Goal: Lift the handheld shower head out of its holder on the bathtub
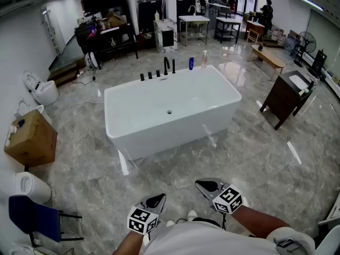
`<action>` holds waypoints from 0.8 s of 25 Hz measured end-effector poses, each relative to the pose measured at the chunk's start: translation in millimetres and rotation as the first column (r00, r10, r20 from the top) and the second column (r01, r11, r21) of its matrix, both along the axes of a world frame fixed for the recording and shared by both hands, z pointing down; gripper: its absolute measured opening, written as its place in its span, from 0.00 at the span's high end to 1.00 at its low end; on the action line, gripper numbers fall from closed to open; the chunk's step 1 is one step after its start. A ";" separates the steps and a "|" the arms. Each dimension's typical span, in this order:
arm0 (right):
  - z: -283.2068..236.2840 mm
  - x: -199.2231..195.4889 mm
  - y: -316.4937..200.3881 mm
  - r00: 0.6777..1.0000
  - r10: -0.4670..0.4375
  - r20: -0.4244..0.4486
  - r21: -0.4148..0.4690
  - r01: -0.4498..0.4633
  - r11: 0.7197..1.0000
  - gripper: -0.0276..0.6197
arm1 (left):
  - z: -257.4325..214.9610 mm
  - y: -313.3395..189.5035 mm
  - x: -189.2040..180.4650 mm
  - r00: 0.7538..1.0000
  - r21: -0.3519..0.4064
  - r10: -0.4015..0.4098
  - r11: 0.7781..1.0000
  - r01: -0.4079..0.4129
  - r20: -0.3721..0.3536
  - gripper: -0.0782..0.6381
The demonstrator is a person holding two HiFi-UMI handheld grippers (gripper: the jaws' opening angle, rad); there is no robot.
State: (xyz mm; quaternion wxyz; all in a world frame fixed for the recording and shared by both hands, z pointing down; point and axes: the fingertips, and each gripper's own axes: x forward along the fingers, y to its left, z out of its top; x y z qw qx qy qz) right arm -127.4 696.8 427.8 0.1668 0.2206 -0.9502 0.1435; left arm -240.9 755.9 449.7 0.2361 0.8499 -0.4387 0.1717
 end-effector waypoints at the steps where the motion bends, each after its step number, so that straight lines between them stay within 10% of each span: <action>1: -6.1 2.3 -15.5 1.000 0.003 0.006 0.025 -0.003 1.000 0.94 | -0.6 -16.6 -1.4 1.000 0.010 0.000 1.000 0.000 0.006 0.88; 14: 11.8 90.3 -93.5 0.999 0.045 0.028 0.002 -0.046 0.999 0.94 | -5.8 -124.6 62.2 0.999 0.073 -0.007 0.997 0.004 0.050 0.88; 20: 24.6 102.3 -110.6 0.996 0.073 0.060 -0.019 -0.072 0.997 0.91 | -4.3 -165.1 67.5 0.999 0.065 -0.006 0.998 0.004 0.044 0.69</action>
